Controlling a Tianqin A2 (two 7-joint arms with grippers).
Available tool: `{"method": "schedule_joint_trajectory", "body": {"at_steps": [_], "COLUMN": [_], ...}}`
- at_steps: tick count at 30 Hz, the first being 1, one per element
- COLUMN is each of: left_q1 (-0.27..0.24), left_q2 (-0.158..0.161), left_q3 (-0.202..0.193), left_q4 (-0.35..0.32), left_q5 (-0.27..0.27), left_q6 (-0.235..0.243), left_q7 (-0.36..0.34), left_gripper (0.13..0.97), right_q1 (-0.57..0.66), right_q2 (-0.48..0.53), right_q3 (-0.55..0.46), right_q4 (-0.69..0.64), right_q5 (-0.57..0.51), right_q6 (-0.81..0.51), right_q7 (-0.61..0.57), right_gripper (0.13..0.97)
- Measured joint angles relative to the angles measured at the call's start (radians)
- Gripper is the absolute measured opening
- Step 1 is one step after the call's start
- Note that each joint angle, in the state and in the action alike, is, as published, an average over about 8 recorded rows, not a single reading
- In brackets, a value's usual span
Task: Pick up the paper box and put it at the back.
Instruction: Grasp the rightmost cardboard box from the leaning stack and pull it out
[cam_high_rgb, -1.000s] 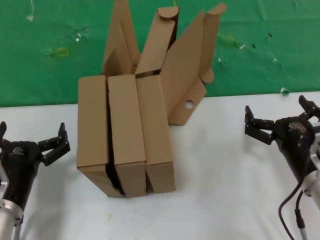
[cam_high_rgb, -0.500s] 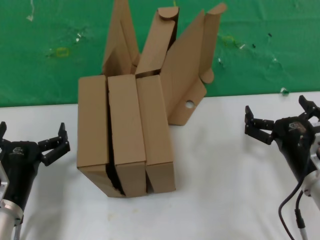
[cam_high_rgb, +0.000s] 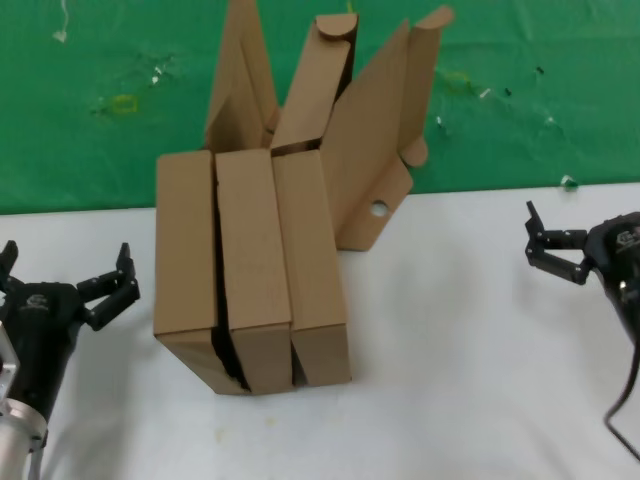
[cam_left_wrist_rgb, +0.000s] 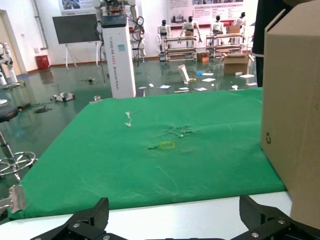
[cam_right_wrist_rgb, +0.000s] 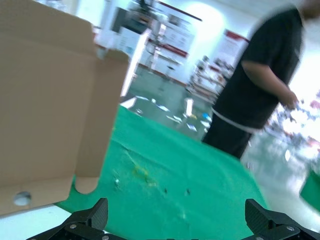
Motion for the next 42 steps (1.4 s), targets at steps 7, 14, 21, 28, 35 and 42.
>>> {"method": "schedule_joint_trajectory", "body": {"at_steps": [7, 14, 21, 28, 35, 42], "left_q1": [0.0, 0.0, 0.0, 0.0, 0.0, 0.0], "left_q2": [0.0, 0.0, 0.0, 0.0, 0.0, 0.0], "left_q3": [0.0, 0.0, 0.0, 0.0, 0.0, 0.0], "left_q4": [0.0, 0.0, 0.0, 0.0, 0.0, 0.0], "left_q5": [0.0, 0.0, 0.0, 0.0, 0.0, 0.0], "left_q6": [0.0, 0.0, 0.0, 0.0, 0.0, 0.0], "left_q7": [0.0, 0.0, 0.0, 0.0, 0.0, 0.0], "left_gripper": [0.882, 0.776, 0.718, 0.525, 0.427, 0.41], "right_q1": [-0.093, -0.176, -0.257, -0.31, -0.311, -0.252], "right_q2": [0.012, 0.003, 0.044, 0.097, 0.139, 0.174], "right_q3": [0.109, 0.258, 0.294, 0.257, 0.174, 0.052], "right_q4": [0.137, 0.221, 0.275, 0.299, 0.302, 0.284], "right_q5": [0.03, 0.174, 0.239, 0.212, 0.118, -0.002], "right_q6": [-0.142, -0.415, -0.611, -0.692, -0.664, -0.615], "right_q7": [-0.176, -0.396, -0.52, -0.59, -0.562, -0.471], "right_gripper": [0.966, 0.966, 0.966, 0.966, 0.966, 0.937]}}
